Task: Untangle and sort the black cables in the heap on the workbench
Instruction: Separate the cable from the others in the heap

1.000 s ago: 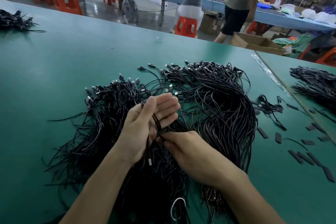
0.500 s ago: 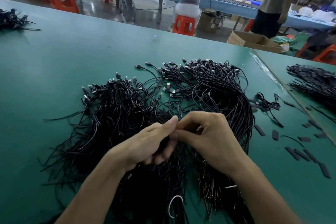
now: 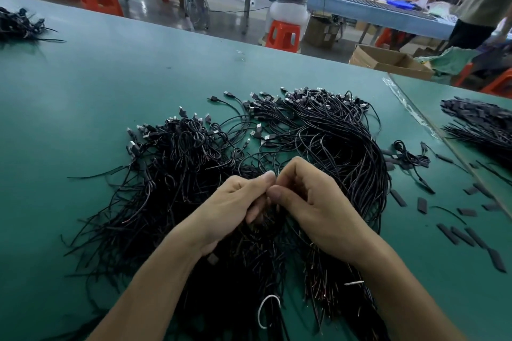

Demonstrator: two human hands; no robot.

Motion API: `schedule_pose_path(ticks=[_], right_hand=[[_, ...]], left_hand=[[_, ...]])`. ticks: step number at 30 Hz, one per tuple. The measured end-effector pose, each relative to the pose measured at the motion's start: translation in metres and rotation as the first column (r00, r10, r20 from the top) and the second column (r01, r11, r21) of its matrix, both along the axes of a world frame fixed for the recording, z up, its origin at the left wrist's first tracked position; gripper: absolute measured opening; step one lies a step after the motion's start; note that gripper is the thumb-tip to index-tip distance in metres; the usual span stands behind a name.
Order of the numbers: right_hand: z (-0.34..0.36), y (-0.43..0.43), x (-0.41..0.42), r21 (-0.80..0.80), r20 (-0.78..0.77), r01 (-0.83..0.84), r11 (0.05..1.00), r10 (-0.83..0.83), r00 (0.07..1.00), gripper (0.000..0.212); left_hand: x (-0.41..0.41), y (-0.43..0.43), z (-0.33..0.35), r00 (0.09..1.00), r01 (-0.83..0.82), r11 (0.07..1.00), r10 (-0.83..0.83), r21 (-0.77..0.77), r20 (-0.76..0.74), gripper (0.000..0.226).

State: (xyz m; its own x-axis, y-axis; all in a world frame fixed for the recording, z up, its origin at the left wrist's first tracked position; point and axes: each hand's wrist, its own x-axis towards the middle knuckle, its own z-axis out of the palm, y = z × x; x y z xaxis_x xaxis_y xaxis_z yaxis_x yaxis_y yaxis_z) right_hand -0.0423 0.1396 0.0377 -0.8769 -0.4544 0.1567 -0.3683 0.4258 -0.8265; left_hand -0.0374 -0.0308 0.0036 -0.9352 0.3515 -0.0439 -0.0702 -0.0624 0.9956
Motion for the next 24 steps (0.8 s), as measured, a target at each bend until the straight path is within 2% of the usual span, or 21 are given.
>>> schedule_pose_path(ticks=[2, 4, 5, 7, 10, 12, 14, 17, 19, 22, 24], right_hand=[[0.000, -0.003, 0.001, -0.028, -0.043, 0.036, 0.999, -0.037, 0.998, 0.019], [0.002, -0.007, 0.002, -0.041, -0.070, 0.028, 0.999, -0.031, 0.997, 0.018], [0.002, -0.009, 0.002, -0.022, -0.103, 0.030, 0.999, -0.033, 0.994, 0.017], [0.003, -0.012, 0.000, 0.017, -0.162, 0.049, 0.999, -0.046, 0.986, 0.017], [0.009, -0.012, -0.006, 0.022, -0.208, 0.054, 0.998, -0.048, 0.977, 0.015], [0.012, -0.012, -0.009, 0.033, -0.217, 0.039, 0.999, -0.031, 0.976, 0.013], [0.010, -0.013, -0.011, 0.021, -0.194, 0.046, 0.999, -0.042, 0.980, 0.012], [0.000, -0.011, -0.012, -0.007, -0.135, 0.154, 0.988, -0.153, 0.979, 0.012], [-0.010, -0.005, -0.014, 0.132, -0.069, 0.209, 0.969, -0.202, 0.977, 0.017], [-0.030, -0.001, -0.010, 0.480, 0.021, 0.132, 0.867, -0.161, 0.987, 0.017], [-0.042, -0.005, -0.005, 0.530, 0.032, 0.116, 0.840, -0.156, 0.987, 0.019]], left_hand=[[-0.001, 0.004, -0.002, 0.997, -0.025, 0.990, 0.014, 0.141, 0.079, 0.060], [0.001, 0.005, 0.000, 0.973, 0.032, 0.952, -0.100, 0.305, 0.209, 0.042], [0.002, 0.005, 0.001, 0.955, 0.066, 0.937, -0.159, 0.343, 0.251, 0.041], [0.004, 0.005, 0.003, 0.930, 0.122, 0.924, -0.234, 0.362, 0.283, 0.050], [0.003, 0.003, 0.002, 0.930, 0.161, 0.936, -0.250, 0.313, 0.270, 0.075], [0.004, 0.000, 0.002, 0.955, 0.124, 0.964, -0.181, 0.237, 0.235, 0.076], [0.002, -0.003, -0.001, 0.985, 0.024, 0.992, -0.044, 0.120, 0.169, 0.074], [-0.003, -0.008, -0.005, 0.983, -0.170, 0.984, 0.166, 0.044, 0.078, 0.062], [-0.005, -0.013, -0.004, 0.954, -0.294, 0.950, 0.285, 0.105, 0.093, 0.060], [-0.006, -0.014, -0.001, 0.906, -0.422, 0.878, 0.400, 0.225, 0.138, 0.059], [-0.007, -0.012, 0.001, 0.880, -0.474, 0.849, 0.454, 0.234, 0.138, 0.061]])
